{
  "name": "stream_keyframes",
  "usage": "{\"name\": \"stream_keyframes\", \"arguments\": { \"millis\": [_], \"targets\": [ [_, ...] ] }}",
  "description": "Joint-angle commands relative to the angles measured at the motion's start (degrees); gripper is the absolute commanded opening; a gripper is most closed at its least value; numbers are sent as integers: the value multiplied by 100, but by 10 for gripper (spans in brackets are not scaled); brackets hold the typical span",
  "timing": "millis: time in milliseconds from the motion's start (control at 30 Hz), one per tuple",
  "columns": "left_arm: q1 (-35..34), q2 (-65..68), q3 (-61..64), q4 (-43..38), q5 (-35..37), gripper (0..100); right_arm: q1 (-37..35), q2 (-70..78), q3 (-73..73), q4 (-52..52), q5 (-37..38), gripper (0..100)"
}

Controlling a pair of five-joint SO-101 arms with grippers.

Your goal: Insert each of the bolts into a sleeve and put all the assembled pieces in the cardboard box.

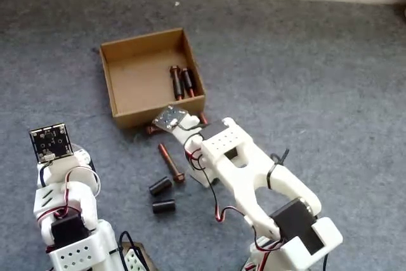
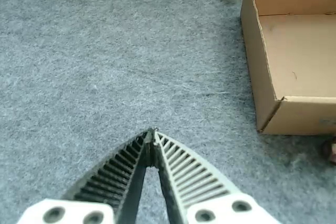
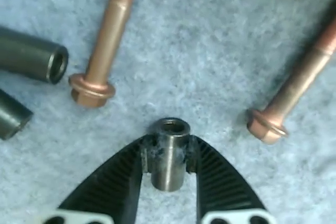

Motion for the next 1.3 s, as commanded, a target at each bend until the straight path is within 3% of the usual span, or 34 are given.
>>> {"name": "stream_keyframes", "arguments": {
  "millis": [0,100,233,567,833,1067,1267],
  "targets": [
    [-13,-57,-233,-132,-88,11,75,444,57,101,264,58],
    [-13,-57,-233,-132,-88,11,163,637,-163,110,246,2],
    [-13,-57,-233,-132,-88,11,374,277,-505,541,229,6],
    [-13,-57,-233,-132,-88,11,479,-2624,-110,919,-721,6],
    [13,-57,-233,-132,-88,11,514,-3890,760,927,-1389,6],
    [734,-13,-409,-9,-176,62,1358,-4259,1666,-171,-1767,6],
    [1648,-4,-1349,1196,-1134,78,2044,-4268,2105,-1033,-2075,6]
  ]
}}
